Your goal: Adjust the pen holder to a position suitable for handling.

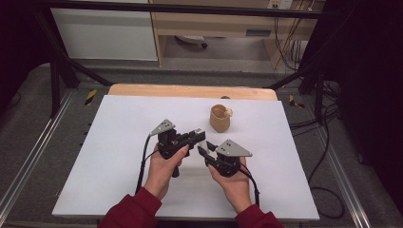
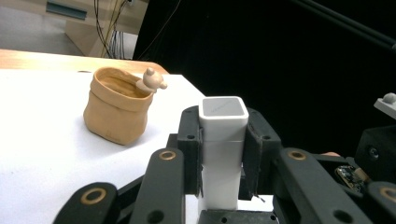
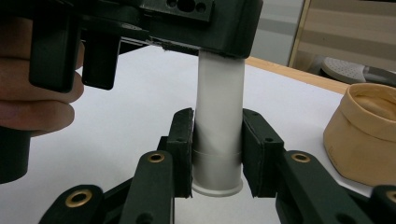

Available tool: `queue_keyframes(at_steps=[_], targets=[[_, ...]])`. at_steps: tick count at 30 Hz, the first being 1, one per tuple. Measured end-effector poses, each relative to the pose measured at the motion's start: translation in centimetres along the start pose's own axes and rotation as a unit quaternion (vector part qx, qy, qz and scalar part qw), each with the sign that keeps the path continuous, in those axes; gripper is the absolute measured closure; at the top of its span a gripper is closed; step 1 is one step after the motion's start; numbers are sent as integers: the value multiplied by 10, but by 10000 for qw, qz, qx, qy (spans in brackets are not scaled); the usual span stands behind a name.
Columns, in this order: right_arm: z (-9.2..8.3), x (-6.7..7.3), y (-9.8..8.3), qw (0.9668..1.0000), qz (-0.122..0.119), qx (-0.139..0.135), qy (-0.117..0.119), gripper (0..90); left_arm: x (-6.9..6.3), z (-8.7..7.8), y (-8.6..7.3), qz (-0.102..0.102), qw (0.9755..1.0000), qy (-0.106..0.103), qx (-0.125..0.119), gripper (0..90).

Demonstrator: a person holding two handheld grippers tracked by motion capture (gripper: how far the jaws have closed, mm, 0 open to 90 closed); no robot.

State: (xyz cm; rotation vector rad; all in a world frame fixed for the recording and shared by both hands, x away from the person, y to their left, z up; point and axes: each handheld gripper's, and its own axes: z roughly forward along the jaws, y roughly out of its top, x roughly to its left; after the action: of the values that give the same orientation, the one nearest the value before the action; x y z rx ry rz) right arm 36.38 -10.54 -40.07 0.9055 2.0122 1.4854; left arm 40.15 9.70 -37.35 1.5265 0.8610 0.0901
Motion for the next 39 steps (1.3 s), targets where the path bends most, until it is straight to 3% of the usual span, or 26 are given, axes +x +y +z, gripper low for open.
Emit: queue_keyframes(at_steps=[3, 4, 5, 10, 12, 18, 20, 24, 27, 33, 39], targets=[[0, 0, 0, 10000, 27, 19, 16, 662, -2, 1, 1, 147, 9999, 25, 43, 714], [1, -1, 0, 9999, 87, 46, 44, 579, -3, 1, 1, 207, 9998, 43, 57, 714], [1, -1, 0, 9999, 87, 46, 44, 579, -3, 2, 1, 276, 9996, 60, 68, 714], [-4, -6, 1, 9994, 279, 182, -34, 366, -3, 2, 4, 497, 9986, 138, 61, 714], [-5, -6, 1, 9993, 310, 212, -32, 340, -2, 2, 6, 578, 9982, 177, 41, 714], [-15, -12, 1, 9983, 432, 359, -138, 135, 3, 4, 17, 682, 9974, 232, -22, 714], [-17, -15, -2, 9983, 376, 358, -271, 87, 3, 4, 23, 757, 9968, 241, -40, 714], [-21, -22, -5, 9974, 463, 460, -310, 52, 3, 6, 34, 977, 9949, 261, -50, 713], [-27, -26, -10, 9962, 602, 575, -256, 38, 2, 9, 38, 1003, 9946, 251, -81, 714], [-38, -27, -17, 9960, 528, 686, -230, 29, 1, 14, 42, 1033, 9944, 233, -68, 714], [-53, -35, -26, 9950, 527, 735, -425, 37, 4, 19, 49, 1030, 9943, 265, -116, 714]])
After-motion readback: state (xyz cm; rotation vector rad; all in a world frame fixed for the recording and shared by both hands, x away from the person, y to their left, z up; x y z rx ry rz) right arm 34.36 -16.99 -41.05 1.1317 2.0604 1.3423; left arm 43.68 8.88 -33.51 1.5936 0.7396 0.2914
